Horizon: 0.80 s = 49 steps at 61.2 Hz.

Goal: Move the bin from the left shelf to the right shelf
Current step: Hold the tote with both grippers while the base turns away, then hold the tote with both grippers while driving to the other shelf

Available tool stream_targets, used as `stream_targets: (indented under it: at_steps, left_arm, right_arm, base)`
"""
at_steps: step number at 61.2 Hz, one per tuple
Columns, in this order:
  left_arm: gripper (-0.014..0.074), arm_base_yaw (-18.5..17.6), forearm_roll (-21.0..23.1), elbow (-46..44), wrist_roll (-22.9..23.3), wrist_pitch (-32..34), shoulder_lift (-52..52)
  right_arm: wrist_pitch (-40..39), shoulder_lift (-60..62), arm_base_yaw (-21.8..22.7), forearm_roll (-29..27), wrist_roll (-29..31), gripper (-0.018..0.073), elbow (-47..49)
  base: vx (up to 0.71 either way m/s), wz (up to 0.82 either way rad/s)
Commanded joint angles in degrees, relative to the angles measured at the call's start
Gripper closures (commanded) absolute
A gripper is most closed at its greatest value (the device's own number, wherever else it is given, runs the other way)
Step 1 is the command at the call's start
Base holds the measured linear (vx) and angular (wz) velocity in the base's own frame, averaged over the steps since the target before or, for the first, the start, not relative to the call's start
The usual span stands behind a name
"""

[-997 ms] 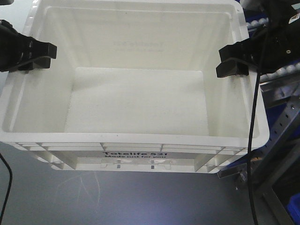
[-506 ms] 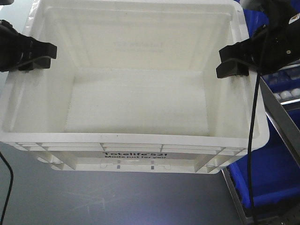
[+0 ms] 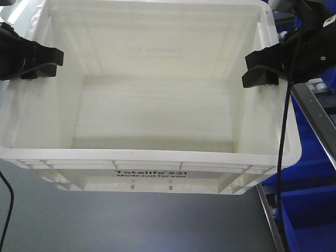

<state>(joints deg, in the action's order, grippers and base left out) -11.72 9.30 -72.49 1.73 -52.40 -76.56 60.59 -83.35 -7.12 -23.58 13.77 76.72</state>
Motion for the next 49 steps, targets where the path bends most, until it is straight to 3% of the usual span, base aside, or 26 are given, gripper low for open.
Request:
stream_targets:
  at_steps: [1, 49]
  left_arm:
    - [0.0604, 0.1, 0.2, -2.3, -2.4, 5.7, 2.6]
    - [0.0604, 0.1, 0.2, -2.3, -2.4, 5.6, 2.6]
  right_arm:
    - [-3.0, 3.0, 0.5, -0.7, 2.7, 0.0564, 2.2]
    - [-2.8, 3.0, 0.5, -0.6, 2.7, 0.0564, 2.2]
  base:
    - [0.43, 0.16]
    - [0.44, 0.14]
